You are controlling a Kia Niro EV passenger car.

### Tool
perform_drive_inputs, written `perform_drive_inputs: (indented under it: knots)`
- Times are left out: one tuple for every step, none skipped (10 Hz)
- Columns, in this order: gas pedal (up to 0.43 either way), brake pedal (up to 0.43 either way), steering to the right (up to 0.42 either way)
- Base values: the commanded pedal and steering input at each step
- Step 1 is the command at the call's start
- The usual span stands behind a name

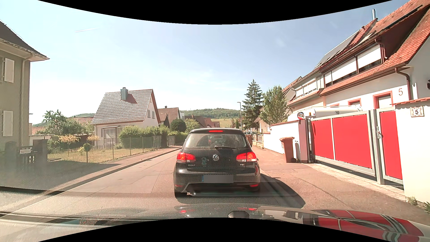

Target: Follow the waypoints while adhering to traffic rules and regulations

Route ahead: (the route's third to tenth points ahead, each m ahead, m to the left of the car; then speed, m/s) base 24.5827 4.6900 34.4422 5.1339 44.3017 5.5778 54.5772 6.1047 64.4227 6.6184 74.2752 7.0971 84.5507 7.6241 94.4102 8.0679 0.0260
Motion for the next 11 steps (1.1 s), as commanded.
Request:
perform_drive_inputs:
  knots:
    - [0.0,0.213,0.0]
    - [0.0,0.213,0.0]
    - [0.0,0.213,-0.001]
    - [0.0,0.213,0.0]
    - [0.0,0.213,0.0]
    - [0.0,0.213,-0.001]
    - [0.0,0.213,-0.001]
    - [0.0,0.213,0.0]
    - [0.0,0.213,0.0]
    - [0.0,0.213,-0.001]
    - [0.0,0.22,-0.001]
